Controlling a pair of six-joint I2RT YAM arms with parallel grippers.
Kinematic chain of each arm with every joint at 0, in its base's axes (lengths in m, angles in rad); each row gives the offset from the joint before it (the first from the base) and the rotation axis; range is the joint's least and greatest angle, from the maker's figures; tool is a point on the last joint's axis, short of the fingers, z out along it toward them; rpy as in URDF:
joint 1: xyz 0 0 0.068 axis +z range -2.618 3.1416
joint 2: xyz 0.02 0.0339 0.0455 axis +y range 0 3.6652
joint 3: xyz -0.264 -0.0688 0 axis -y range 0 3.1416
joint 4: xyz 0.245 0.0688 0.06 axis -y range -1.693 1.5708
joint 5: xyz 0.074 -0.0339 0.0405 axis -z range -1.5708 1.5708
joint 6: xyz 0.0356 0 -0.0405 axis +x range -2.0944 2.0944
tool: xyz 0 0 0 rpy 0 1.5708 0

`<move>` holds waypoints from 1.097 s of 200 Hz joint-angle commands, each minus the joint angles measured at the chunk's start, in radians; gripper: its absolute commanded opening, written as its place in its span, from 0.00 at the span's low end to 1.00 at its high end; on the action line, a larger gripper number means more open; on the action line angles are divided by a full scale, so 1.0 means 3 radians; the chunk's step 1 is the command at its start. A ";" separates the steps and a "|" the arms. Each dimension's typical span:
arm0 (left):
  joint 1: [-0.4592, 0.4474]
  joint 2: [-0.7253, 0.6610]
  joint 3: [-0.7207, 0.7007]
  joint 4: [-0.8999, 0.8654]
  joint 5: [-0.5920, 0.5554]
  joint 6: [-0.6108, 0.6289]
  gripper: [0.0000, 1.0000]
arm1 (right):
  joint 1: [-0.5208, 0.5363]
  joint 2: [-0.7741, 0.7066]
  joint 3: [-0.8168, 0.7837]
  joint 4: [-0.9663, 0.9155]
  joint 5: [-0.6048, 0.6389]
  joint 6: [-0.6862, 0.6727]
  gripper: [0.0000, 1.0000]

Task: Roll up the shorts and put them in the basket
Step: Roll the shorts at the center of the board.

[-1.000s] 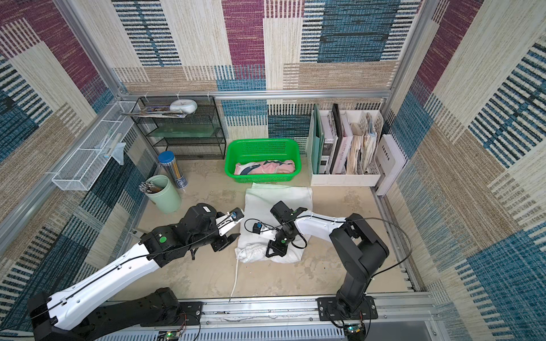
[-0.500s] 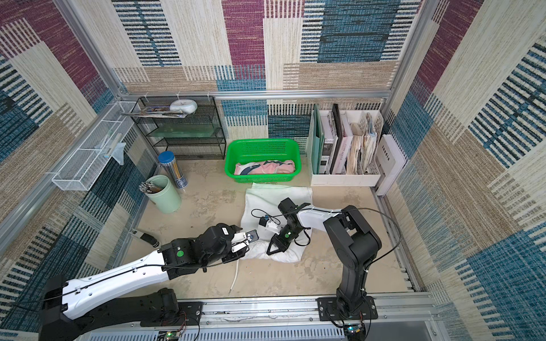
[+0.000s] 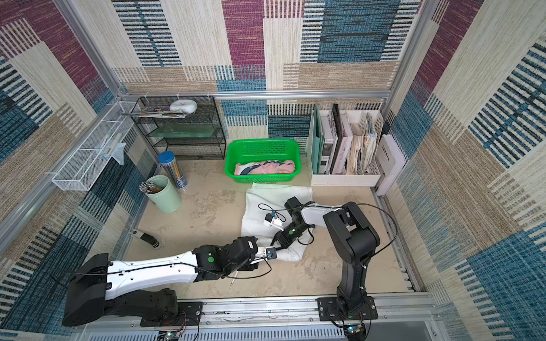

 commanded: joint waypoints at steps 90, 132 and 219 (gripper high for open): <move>-0.0013 0.0788 -0.0008 0.0588 -0.0173 0.0165 0.70 | -0.0072 0.0162 0.0096 -0.0069 0.0008 -0.0009 0.00; 0.0074 0.1027 0.0007 0.0624 -0.0105 0.0145 0.67 | -0.0070 0.0163 0.0101 -0.0087 0.0004 -0.0018 0.00; 0.0203 0.1249 0.0133 0.0416 0.0052 0.0087 0.14 | -0.0070 0.0152 0.0111 -0.0113 -0.0013 -0.0049 0.00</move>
